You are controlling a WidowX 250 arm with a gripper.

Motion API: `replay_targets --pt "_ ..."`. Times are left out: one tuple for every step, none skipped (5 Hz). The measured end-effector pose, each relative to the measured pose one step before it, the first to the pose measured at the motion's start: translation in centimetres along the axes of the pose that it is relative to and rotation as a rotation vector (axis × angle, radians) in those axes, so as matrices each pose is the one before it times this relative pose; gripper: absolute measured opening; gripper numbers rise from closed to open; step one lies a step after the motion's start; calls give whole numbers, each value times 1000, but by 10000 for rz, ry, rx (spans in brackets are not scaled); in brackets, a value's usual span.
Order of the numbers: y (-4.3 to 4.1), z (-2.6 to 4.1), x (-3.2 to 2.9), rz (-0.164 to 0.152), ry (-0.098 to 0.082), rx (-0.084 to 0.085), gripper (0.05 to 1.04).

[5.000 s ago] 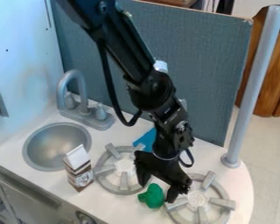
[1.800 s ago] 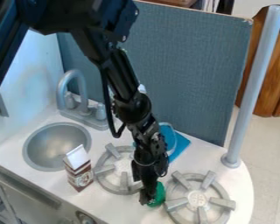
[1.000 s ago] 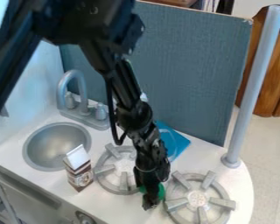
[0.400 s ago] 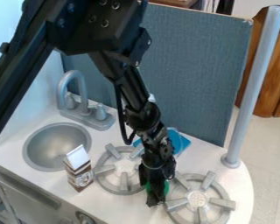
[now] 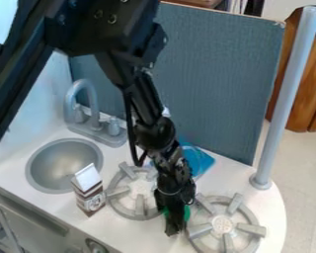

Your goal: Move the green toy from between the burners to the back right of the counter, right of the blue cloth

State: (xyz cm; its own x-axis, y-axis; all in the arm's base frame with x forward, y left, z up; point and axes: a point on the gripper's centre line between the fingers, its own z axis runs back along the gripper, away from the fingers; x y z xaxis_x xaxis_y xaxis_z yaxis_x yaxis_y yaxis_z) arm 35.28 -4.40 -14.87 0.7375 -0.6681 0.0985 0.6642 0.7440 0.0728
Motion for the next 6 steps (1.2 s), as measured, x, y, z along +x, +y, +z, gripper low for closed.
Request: replay_targets --pt "653 2314 1521 212 -668 75 889" --pt "415 1388 1505 167 -410 -112 887" --pt "797 486 1333 57 -251 102 887" --pt "2370 1003 3221 258 -355 599 887" --pt "780 -2176 1895 53 263 91 887" --pt "-26 -1577 2406 -136 54 -32 887"
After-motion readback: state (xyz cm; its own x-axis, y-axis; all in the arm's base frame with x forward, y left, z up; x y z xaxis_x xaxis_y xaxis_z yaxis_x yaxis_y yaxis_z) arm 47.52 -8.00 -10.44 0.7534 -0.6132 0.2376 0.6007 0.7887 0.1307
